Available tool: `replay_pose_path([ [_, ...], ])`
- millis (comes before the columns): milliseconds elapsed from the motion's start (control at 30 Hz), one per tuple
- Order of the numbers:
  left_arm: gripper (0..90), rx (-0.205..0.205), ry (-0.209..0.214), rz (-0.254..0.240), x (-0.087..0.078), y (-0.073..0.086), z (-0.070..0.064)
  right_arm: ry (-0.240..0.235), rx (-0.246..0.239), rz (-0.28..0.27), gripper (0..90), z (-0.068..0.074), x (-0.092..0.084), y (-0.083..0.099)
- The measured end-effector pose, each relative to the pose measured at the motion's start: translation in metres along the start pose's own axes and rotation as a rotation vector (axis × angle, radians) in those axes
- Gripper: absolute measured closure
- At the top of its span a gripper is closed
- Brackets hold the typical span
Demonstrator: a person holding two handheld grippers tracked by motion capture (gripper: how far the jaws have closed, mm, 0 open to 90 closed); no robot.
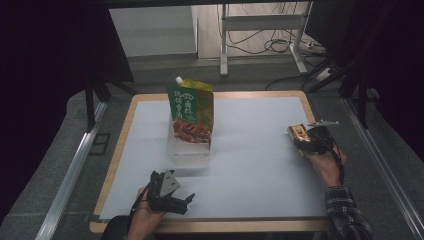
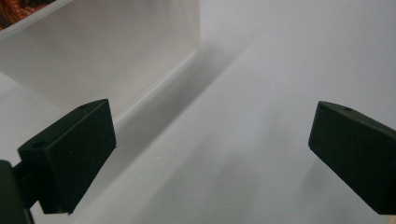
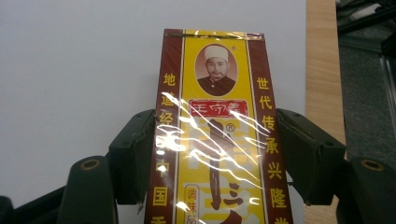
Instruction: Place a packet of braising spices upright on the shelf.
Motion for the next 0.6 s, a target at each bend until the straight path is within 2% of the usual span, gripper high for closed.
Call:
replay_pose_path([
  [333,0.4,0.001,-0.002,-0.001,0.0,0.0,0.0,-0.084,-0.051,-0.021,32.0,0.02,-0.012,-0.002],
  [600,0.4,0.002,-0.001,-0.003,-0.001,0.0,0.0,-0.168,-0.113,-0.024,32.0,0.047,-0.021,0.0],
])
Point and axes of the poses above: each handheld gripper's, and its own axes: x roughly forward along the jaws, y roughly out of its underside, z roughly to its left, the point moved 4 cm from there along x, roughly forward along the jaws
